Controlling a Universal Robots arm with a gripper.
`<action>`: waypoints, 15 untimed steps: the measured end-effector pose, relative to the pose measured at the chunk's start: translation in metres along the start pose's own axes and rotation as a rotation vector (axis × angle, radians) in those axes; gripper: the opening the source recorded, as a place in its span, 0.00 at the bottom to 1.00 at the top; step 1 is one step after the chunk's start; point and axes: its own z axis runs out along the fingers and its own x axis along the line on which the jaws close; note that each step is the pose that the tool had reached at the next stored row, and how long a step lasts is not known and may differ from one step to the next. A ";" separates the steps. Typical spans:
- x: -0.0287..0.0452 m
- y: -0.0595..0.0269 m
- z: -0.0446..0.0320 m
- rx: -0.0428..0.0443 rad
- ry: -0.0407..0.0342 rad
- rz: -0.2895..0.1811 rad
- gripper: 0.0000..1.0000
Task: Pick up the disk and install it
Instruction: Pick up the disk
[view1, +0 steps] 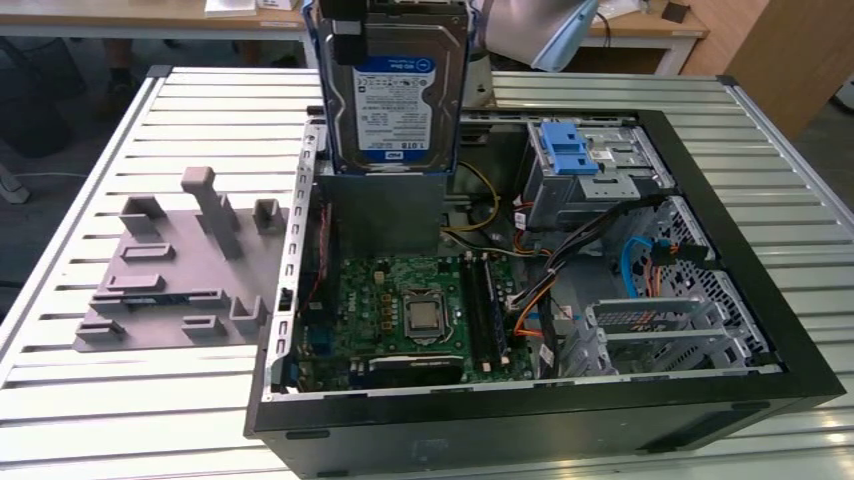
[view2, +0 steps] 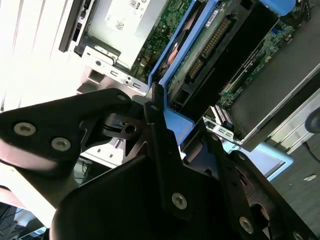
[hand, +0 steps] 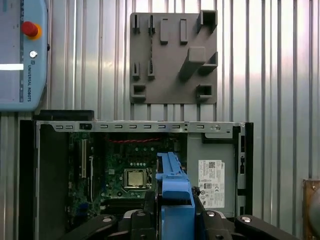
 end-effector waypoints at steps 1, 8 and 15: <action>0.0002 -0.0003 0.0000 -0.0001 0.0001 0.000 0.36; 0.0057 -0.0070 0.0002 0.0000 -0.0005 0.000 0.36; 0.0076 -0.0127 0.0003 0.0000 -0.0005 0.000 0.36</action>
